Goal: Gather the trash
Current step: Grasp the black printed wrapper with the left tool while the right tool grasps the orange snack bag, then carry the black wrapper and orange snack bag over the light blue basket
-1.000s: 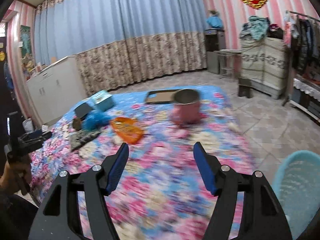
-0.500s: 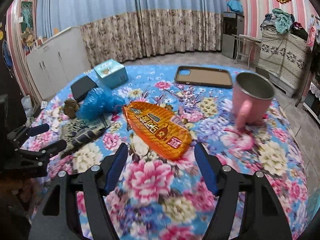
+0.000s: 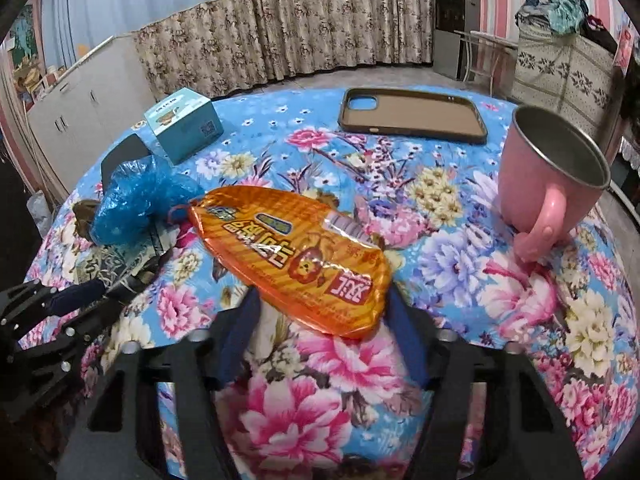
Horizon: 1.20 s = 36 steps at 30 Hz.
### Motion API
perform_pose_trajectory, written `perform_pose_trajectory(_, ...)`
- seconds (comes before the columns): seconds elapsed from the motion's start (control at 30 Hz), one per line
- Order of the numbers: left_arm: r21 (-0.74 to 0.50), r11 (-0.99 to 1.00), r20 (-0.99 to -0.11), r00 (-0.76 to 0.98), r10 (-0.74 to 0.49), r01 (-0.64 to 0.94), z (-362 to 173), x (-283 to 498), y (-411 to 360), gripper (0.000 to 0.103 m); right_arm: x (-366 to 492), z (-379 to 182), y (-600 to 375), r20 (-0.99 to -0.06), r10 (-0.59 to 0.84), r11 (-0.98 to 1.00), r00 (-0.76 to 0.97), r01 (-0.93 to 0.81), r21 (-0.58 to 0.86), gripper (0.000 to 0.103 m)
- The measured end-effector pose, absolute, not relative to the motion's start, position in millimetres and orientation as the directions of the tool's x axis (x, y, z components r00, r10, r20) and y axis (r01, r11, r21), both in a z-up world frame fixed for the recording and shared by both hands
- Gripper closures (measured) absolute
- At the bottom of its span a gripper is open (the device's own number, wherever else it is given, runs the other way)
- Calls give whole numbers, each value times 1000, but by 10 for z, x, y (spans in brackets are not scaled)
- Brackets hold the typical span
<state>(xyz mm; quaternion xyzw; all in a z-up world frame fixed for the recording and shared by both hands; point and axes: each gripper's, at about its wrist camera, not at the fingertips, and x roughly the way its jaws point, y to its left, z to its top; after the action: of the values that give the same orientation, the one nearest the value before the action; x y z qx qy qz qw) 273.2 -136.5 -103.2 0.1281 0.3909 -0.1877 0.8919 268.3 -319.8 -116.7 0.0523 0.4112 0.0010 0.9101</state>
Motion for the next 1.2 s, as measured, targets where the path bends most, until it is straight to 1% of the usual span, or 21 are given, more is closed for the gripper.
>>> perform_pose_trajectory(0.03,83,895,-744,625,-237,438,-1028,2720,-1374,91,2681,-1174,-3168,-748,47,996,662,27,86,63)
perform_pose_trajectory(0.07,84,894,-742,626,-240,441,-1026,2708,-1380,92,2668,-1173,-3131,-744,57,997,666,5,81,80)
perform_pose_trajectory(0.1,83,891,-737,629,-246,446,-1020,2690,-1381,93,2662,-1176,-3107,-744,62,997,666,-8,76,86)
perform_pose_trajectory(0.13,80,891,-733,632,-252,448,-1010,2678,-1375,94,2645,-1173,-3073,-742,67,997,667,-25,67,95)
perform_pose_trajectory(0.17,78,893,-730,635,-252,444,-996,2679,-1364,95,2634,-1170,-3049,-739,66,998,670,-33,60,98)
perform_pose_trajectory(0.27,69,902,-719,648,-251,426,-957,2644,-1320,98,2539,-1103,-2984,-713,65,998,698,-63,29,99)
perform_pose_trajectory(0.37,59,905,-712,653,-257,421,-926,2596,-1283,98,2420,-1058,-2950,-694,66,997,717,-81,12,100)
perform_pose_trajectory(0.57,35,914,-682,678,-274,404,-802,2446,-1133,99,2083,-998,-2947,-660,87,995,747,-97,21,100)
perform_pose_trajectory(0.77,13,919,-645,706,-293,394,-679,2190,-860,99,1790,-948,-3063,-615,82,997,784,-73,40,99)
perform_pose_trajectory(0.9,4,930,-618,732,-286,366,-615,2088,-728,99,1670,-897,-3124,-561,64,998,825,-41,54,99)
perform_pose_trajectory(1.07,14,939,-585,764,-272,345,-584,2040,-702,99,1572,-851,-3171,-519,45,998,853,-19,54,99)
perform_pose_trajectory(1.2,26,932,-533,793,-294,363,-494,1957,-736,99,1515,-811,-3123,-490,31,999,871,-21,26,99)
